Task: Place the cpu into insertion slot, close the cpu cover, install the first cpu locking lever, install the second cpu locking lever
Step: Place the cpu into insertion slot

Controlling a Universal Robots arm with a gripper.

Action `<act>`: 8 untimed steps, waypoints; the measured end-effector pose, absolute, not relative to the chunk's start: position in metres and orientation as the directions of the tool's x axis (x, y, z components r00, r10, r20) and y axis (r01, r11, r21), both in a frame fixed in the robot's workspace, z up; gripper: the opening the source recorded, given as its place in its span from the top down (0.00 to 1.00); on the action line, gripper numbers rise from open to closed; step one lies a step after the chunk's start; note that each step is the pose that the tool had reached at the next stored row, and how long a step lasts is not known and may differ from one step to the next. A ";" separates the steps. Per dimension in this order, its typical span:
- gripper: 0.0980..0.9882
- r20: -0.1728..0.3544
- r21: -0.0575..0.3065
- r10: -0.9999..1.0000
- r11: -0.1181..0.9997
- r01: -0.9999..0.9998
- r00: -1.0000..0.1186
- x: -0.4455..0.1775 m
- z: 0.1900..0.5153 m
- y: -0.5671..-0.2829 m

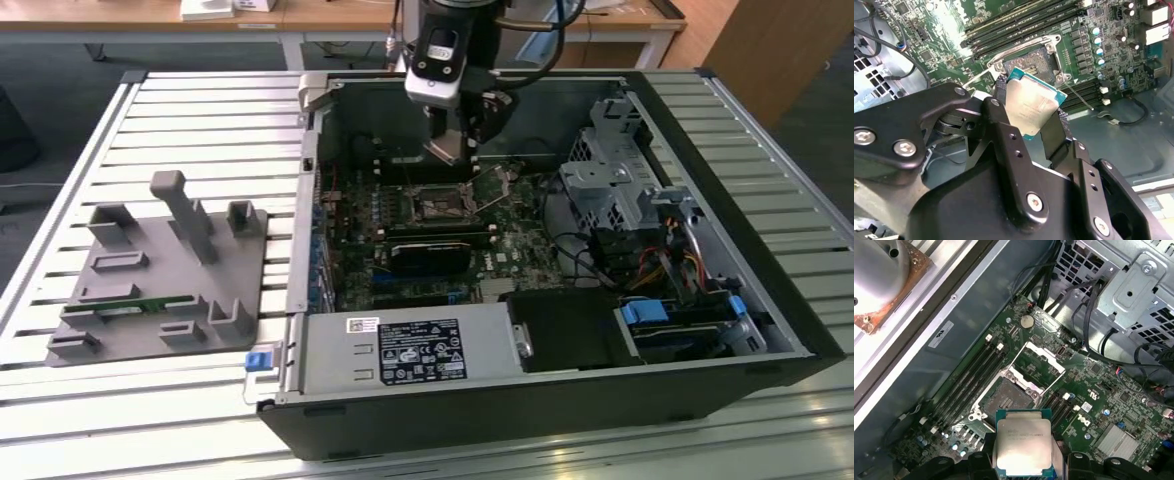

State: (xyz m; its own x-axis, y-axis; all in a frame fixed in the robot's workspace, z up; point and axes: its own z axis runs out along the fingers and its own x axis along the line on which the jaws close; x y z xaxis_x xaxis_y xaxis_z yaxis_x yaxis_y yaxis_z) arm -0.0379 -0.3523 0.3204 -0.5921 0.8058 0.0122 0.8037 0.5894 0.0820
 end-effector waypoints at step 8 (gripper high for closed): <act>0.52 0.006 0.078 0.808 0.586 0.806 -0.589 -0.038 0.313 -0.352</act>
